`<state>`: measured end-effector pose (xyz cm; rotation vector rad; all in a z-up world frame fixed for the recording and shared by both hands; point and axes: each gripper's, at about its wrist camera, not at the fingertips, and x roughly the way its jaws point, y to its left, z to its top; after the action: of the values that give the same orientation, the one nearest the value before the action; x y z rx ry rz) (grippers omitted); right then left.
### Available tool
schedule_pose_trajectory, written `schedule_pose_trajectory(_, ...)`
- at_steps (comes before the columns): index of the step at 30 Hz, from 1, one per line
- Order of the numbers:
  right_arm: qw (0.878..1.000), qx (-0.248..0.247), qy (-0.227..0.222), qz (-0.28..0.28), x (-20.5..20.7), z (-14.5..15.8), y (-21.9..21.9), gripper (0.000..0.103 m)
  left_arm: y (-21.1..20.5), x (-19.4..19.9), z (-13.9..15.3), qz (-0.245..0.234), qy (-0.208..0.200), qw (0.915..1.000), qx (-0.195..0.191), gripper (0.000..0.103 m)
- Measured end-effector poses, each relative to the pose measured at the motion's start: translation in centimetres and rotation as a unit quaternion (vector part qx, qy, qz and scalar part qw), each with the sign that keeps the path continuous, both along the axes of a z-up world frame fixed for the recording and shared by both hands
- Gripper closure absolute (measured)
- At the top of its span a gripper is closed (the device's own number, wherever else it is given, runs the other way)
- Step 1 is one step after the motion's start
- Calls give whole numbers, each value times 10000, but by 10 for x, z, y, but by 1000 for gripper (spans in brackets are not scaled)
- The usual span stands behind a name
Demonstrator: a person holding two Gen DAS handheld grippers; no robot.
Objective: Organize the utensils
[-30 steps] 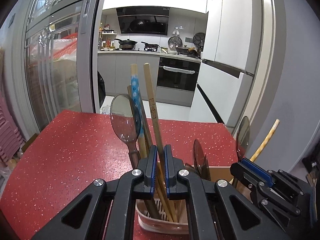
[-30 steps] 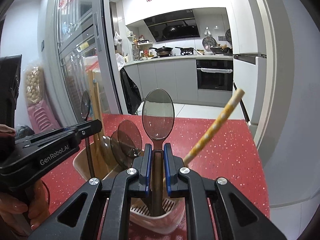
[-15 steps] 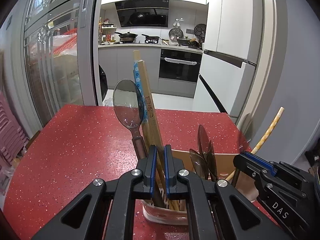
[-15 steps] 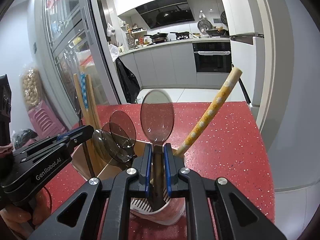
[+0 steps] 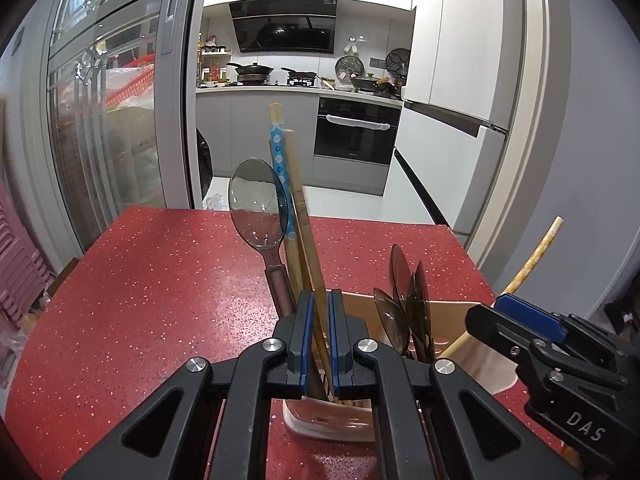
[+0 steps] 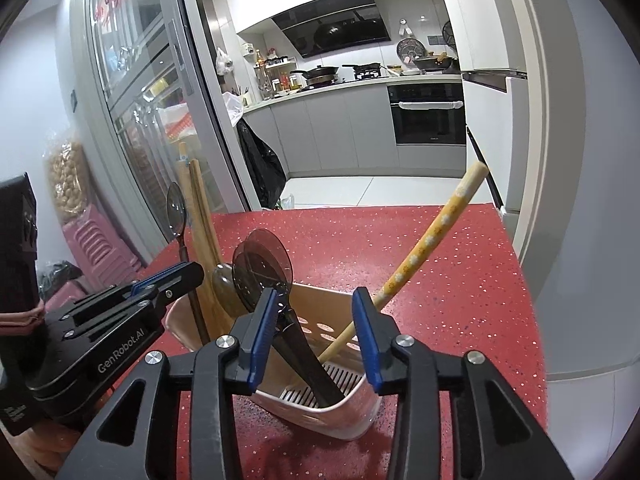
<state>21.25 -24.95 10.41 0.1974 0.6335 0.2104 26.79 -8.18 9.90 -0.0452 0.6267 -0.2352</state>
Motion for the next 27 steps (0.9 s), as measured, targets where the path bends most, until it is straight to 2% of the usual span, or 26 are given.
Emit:
schedule_pose_trajectory(9,10000,54,21,-59,-12,6,-2,56,10,2,0,-92,91,9996,-266,71)
schedule_pose_trajectory(27,9995,119,274,-107,-24,4,-3,55,30,-7,1,199,143,9997,-68,71)
